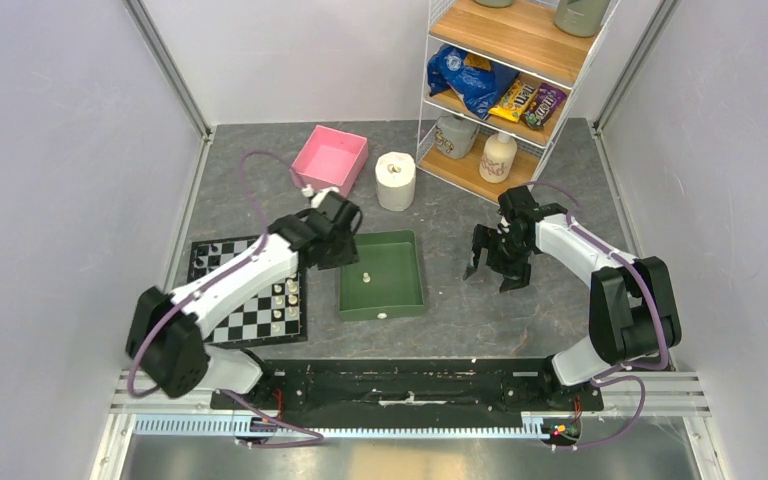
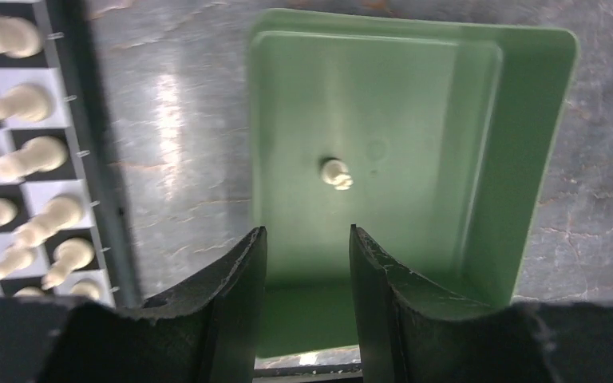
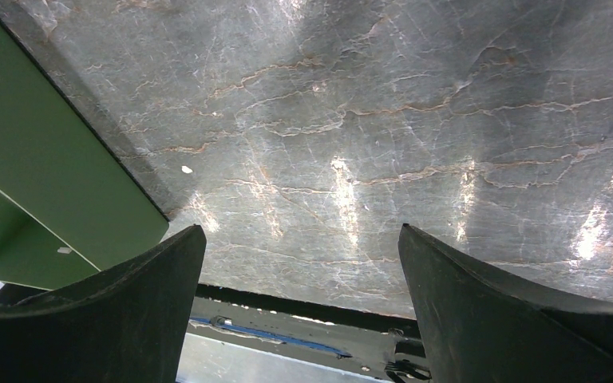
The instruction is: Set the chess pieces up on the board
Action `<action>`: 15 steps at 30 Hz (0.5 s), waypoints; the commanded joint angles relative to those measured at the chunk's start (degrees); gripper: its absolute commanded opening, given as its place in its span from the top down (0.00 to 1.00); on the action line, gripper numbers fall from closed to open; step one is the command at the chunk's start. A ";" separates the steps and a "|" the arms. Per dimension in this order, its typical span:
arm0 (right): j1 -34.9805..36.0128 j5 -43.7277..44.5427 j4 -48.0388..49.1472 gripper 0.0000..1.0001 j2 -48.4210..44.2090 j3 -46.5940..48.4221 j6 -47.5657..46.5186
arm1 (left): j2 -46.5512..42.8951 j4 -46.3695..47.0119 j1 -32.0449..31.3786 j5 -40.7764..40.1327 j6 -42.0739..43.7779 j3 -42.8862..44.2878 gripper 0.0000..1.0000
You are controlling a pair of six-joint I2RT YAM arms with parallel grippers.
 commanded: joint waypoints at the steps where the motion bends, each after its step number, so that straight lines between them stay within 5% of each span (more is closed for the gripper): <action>1: -0.14 -0.50 -0.40 0.01 -1.21 1.01 -0.67 | 7.69 4.88 -4.39 1.23 4.06 6.22 0.51; 15: -0.23 0.00 -0.19 0.01 -0.50 0.48 -1.20 | 20.25 6.89 -8.27 0.97 3.86 8.78 0.50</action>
